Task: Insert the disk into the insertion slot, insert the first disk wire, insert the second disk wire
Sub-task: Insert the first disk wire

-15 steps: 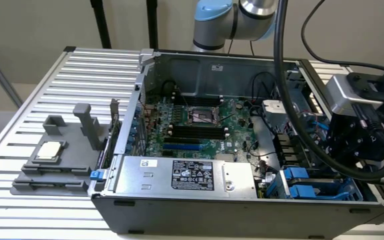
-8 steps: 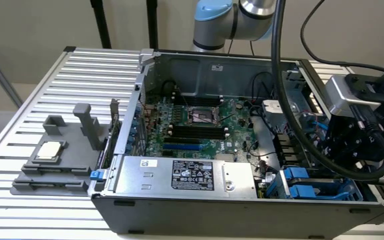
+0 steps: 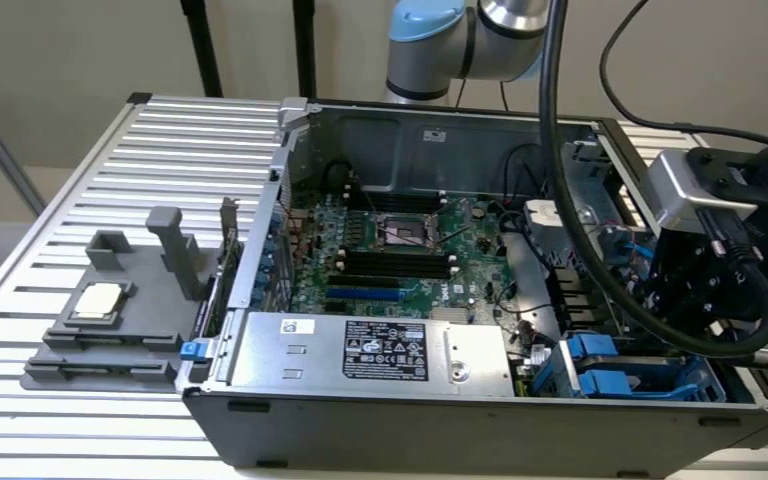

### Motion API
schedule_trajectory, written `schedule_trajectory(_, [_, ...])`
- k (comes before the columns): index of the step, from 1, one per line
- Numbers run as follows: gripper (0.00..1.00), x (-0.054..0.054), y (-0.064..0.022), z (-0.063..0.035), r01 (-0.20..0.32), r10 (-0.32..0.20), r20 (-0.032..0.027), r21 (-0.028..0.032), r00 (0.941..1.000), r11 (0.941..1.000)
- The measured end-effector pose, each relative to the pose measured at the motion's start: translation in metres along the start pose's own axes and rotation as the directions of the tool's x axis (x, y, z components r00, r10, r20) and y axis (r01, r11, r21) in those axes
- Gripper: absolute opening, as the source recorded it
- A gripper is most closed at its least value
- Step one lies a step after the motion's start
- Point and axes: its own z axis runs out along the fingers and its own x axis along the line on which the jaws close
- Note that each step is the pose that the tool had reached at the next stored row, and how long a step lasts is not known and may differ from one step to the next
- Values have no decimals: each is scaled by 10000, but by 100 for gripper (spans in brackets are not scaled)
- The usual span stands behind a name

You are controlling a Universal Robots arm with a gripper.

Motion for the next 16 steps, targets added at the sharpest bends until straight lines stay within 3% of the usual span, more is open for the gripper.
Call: schedule_trajectory(16, [16,-11,-12,22,0,0,-35,6,10000,10000])
